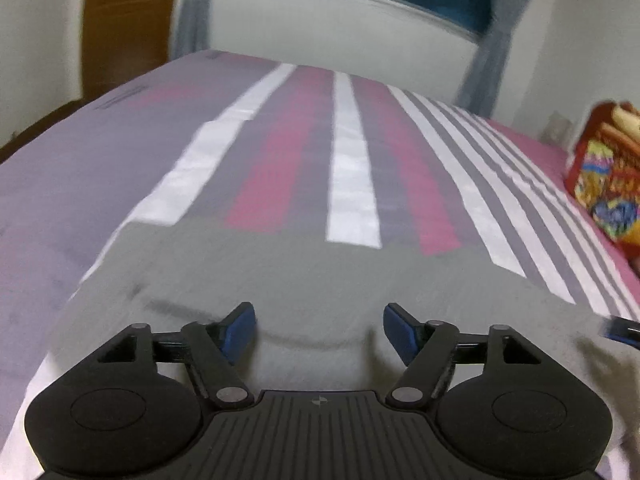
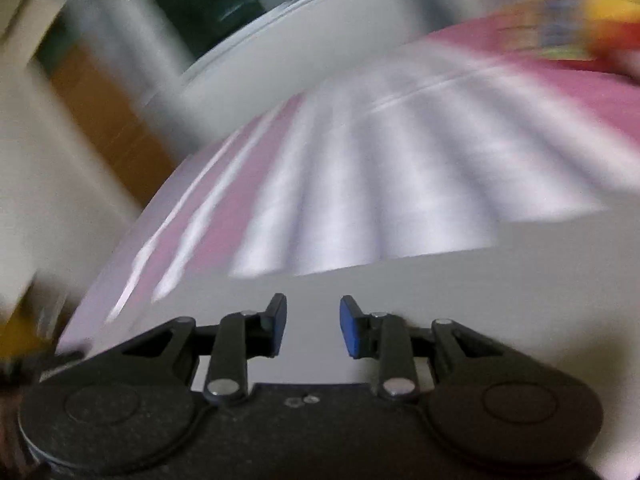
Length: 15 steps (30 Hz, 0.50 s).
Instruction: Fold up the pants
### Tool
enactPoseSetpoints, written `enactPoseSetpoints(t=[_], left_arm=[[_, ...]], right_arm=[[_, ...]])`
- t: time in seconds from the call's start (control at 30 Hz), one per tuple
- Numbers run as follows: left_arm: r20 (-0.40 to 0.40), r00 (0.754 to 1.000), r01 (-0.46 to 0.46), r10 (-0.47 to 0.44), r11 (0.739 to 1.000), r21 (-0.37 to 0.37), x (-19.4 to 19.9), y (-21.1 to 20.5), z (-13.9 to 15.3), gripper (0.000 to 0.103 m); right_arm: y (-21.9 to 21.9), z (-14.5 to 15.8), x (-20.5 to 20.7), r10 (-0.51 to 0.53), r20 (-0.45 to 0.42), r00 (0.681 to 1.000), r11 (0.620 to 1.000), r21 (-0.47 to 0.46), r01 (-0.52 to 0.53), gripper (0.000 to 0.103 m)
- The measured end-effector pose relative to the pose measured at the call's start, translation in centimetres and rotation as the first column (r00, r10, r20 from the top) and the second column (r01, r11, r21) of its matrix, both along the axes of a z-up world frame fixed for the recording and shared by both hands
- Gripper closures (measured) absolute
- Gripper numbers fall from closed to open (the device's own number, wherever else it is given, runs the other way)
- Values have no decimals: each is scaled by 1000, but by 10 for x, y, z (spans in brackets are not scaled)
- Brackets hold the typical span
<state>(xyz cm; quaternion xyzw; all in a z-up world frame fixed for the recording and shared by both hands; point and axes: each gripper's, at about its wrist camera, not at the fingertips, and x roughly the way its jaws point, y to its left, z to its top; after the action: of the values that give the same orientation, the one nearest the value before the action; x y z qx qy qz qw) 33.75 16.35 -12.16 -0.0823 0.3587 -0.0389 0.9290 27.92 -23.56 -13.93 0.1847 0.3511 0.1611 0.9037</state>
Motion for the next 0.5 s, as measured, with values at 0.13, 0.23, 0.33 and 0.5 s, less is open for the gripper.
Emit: enactPoseSetpoints(t=[0.13,0.23,0.33,0.5], left_arm=[[-30,996,85,-84,996,8,31,-15,-8,16],[-105,990,96,-90,994,59,58,-16,-42,12],[-105,987,136,-123,983,126,57,-20,-41,12],[-58,991,125,-117,981,149,34,3,-41,12]], right_arm=[[104,-13,63,216,-16,976,976,-12,-217,72],[140,-41,95,317,-112,942,948,20,-316,71],[127,-52,116,276,-182,944,961,35,-275,97],[24,-50,97,124,-181,976,990,90,-109,103]])
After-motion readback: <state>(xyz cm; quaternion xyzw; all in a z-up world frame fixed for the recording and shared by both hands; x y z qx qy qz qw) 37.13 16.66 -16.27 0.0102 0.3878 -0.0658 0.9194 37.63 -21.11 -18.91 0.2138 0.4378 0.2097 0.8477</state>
